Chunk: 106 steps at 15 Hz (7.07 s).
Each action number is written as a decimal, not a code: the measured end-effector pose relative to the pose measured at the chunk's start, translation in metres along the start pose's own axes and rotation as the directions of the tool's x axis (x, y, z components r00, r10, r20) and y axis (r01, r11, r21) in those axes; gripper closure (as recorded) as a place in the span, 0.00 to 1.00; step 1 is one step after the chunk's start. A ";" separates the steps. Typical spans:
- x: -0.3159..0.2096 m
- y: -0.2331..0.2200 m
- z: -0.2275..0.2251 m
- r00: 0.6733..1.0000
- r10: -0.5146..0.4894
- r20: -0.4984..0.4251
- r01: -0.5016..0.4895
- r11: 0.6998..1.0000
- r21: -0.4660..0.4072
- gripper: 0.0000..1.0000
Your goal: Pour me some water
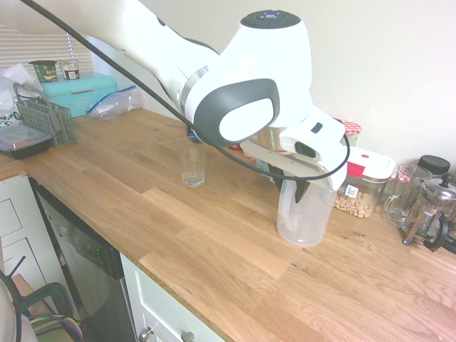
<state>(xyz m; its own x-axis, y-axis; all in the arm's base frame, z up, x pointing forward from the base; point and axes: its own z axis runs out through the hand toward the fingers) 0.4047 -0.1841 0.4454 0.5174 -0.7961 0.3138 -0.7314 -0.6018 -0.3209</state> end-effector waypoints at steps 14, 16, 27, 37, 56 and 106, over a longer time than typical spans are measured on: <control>0.039 -0.008 -0.097 0.934 -0.272 0.232 0.281 0.960 -0.006 1.00; 0.038 -0.012 -0.120 0.881 -0.359 0.310 0.378 0.926 -0.003 1.00; -0.053 -0.124 -0.096 0.436 -0.754 0.491 0.856 0.515 0.031 1.00; -0.143 -0.207 -0.078 0.153 -0.879 0.451 0.988 0.135 -0.072 1.00; -0.149 -0.272 -0.055 0.020 -0.824 0.566 0.976 -0.107 -0.191 1.00; 0.028 0.010 -0.003 0.954 -0.246 0.173 0.242 0.969 0.047 0.00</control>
<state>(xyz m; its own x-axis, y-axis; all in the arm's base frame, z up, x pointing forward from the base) 0.4108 -0.2122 0.4534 0.7504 -0.6220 0.2236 -0.5627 -0.7786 -0.2775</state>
